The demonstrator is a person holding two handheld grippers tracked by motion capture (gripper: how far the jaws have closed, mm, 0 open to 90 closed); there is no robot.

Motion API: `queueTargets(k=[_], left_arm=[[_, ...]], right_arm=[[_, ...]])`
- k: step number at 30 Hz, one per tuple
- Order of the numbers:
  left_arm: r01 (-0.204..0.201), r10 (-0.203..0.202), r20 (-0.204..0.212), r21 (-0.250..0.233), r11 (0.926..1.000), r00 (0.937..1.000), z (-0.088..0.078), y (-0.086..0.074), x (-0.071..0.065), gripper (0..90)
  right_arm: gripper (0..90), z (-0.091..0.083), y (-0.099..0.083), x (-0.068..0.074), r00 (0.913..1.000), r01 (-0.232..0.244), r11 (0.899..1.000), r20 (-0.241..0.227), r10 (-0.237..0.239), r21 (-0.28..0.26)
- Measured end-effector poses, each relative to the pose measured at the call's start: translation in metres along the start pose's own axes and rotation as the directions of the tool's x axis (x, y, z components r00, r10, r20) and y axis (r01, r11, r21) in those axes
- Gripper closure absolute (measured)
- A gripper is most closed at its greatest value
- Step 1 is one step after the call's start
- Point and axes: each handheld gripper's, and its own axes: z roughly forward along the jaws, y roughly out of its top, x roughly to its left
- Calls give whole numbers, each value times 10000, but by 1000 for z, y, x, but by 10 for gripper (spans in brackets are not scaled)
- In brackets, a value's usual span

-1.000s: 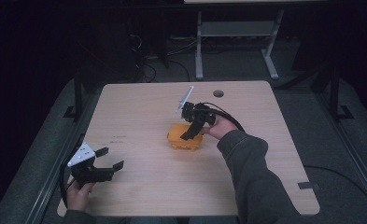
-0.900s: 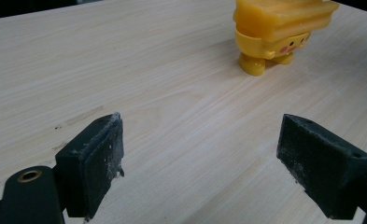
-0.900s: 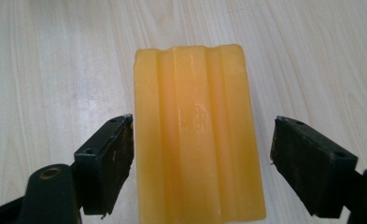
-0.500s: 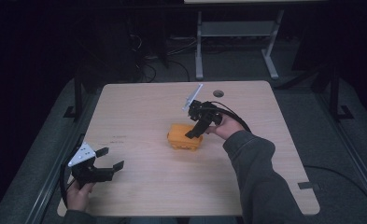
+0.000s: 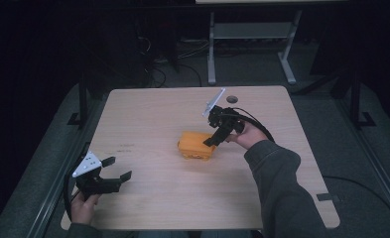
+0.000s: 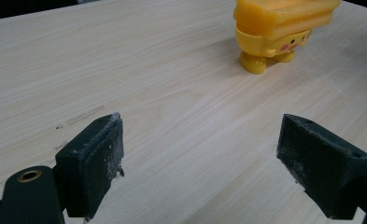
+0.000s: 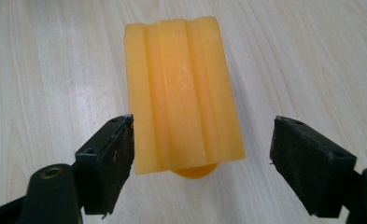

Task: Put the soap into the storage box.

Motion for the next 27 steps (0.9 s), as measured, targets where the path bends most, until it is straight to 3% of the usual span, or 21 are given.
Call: queueTargets(k=[7, 27], left_arm=[[-8, 8, -10, -16, 10000, 10000, 0, 0, 0, 141], [-53, 53, 13, 36, 10000, 10000, 0, 0, 0, 141]], right_arm=[[217, -5, -7, -1, 9999, -140, 9997, 3, 140, -219], [221, -13, -38, 2, 9983, -533, 9986, 256, 533, -32]])
